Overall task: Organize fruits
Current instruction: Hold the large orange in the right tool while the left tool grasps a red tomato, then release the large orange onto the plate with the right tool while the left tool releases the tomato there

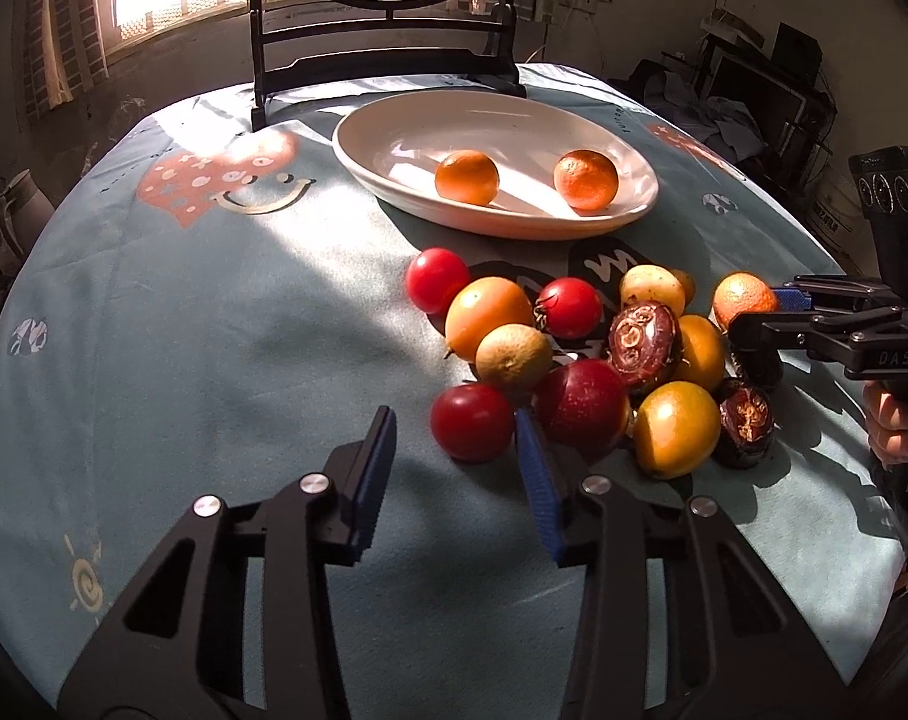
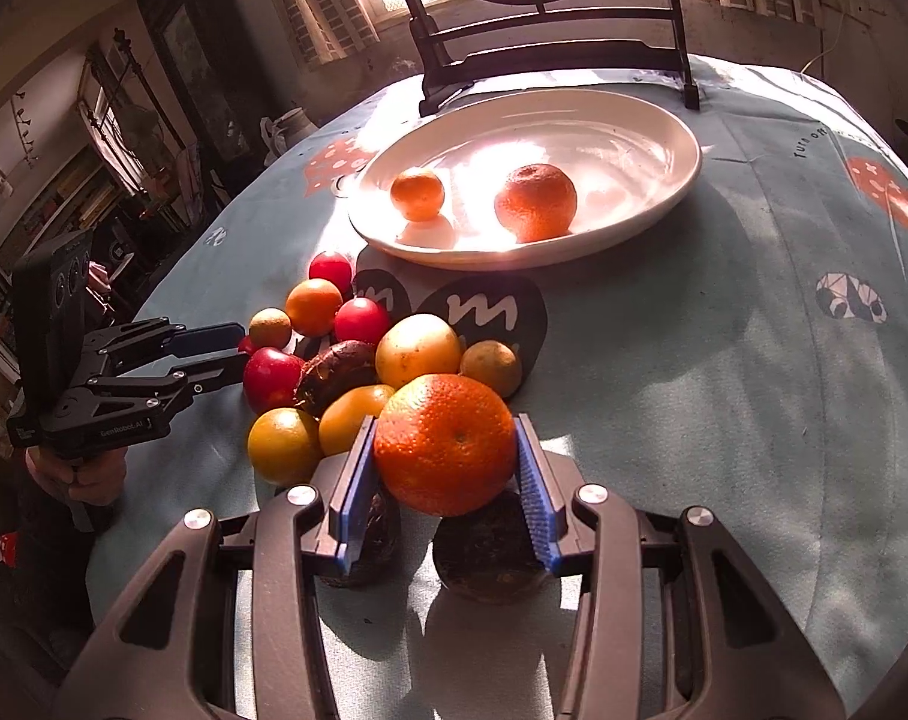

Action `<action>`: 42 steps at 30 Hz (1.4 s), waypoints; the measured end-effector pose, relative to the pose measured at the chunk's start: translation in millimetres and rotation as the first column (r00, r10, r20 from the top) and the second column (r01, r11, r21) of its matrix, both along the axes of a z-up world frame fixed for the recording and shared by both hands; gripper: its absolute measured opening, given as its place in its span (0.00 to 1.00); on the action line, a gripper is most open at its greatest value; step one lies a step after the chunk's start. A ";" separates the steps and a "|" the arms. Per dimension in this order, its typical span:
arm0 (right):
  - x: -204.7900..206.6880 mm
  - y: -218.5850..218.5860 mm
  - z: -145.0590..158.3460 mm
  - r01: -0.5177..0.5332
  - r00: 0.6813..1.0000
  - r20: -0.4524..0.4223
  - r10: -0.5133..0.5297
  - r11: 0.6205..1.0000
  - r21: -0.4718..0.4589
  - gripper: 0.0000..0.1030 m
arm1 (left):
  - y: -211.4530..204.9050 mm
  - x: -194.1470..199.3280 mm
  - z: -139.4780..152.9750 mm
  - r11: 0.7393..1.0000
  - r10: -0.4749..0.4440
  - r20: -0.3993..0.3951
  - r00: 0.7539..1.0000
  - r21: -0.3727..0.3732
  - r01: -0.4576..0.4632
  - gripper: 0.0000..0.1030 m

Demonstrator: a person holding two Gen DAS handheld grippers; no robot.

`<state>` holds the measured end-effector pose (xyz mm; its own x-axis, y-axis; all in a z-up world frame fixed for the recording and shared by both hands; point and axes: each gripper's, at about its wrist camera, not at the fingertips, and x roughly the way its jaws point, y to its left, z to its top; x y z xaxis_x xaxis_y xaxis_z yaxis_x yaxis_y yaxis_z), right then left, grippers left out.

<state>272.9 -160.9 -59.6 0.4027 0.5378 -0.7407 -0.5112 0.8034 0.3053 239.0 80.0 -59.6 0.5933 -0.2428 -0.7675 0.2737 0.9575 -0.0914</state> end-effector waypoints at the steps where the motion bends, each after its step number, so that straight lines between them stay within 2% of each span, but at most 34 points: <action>1: 0.1 -0.1 0.1 0.001 1.000 -0.001 -0.001 1.000 0.000 0.43 | -2.2 0.8 -2.2 1.000 -0.006 -0.010 1.000 0.003 0.006 0.41; 5: 0.0 -0.7 0.6 0.006 1.000 0.003 -0.006 1.000 -0.002 0.43 | -8.8 4.2 -8.5 0.999 -0.005 -0.017 1.000 0.043 0.005 0.39; 7: -1.1 -0.6 0.9 0.007 1.000 0.009 -0.007 1.000 -0.003 0.43 | -8.6 5.7 -7.6 0.999 -0.001 -0.012 1.000 0.034 0.002 0.35; 11: -1.6 -0.7 1.2 0.007 1.000 0.012 -0.007 1.000 -0.005 0.43 | -10.0 6.0 -9.0 0.999 -0.005 -0.007 1.000 0.042 0.006 0.33; 12: -1.4 -0.8 1.2 0.009 1.000 0.013 -0.009 1.000 -0.007 0.43 | -11.4 5.2 -8.9 0.999 -0.015 -0.006 1.000 0.043 0.015 0.29; 15: -1.7 -1.3 1.8 0.009 1.000 0.018 -0.009 1.000 -0.004 0.43 | -12.2 3.1 -8.0 0.998 -0.020 -0.001 1.000 0.052 0.020 0.29; 19: -4.6 -0.8 6.4 -0.007 0.999 0.037 0.006 1.000 0.019 0.43 | -2.9 -1.4 3.0 1.000 0.005 0.026 1.000 0.000 -0.005 0.29; 22: -5.9 -3.0 16.3 -0.004 0.995 0.097 -0.001 0.999 0.046 0.43 | 2.2 -8.7 19.0 0.997 0.018 0.075 0.997 -0.076 -0.013 0.29; 25: 3.0 -11.9 25.4 0.046 0.989 0.138 -0.060 0.993 0.104 0.43 | -3.5 -3.5 35.6 0.986 0.029 0.104 0.994 -0.167 -0.011 0.29; 28: 25.4 -20.3 29.8 0.135 0.978 0.142 -0.156 0.980 0.146 0.43 | -20.4 17.0 52.2 0.984 0.053 0.135 0.989 -0.178 -0.028 0.29; 30: 43.2 -23.9 30.8 0.195 0.965 0.148 -0.217 0.969 0.152 0.43 | -31.5 39.0 59.0 0.980 0.062 0.124 0.990 -0.197 -0.037 0.29; 31: 52.1 -24.5 30.3 0.218 0.960 0.147 -0.240 0.964 0.153 0.43 | -38.0 50.4 61.4 0.980 0.067 0.125 0.990 -0.194 -0.042 0.29; 35: 86.8 -21.0 25.5 0.284 0.943 0.143 -0.300 0.951 0.124 0.43 | -66.9 93.8 56.4 0.993 0.084 0.120 0.989 -0.098 -0.073 0.29; 42: 118.3 -6.1 16.9 0.259 0.953 0.134 -0.271 0.961 0.100 0.44 | -86.3 128.7 37.5 0.996 0.080 0.075 0.994 -0.032 -0.078 0.29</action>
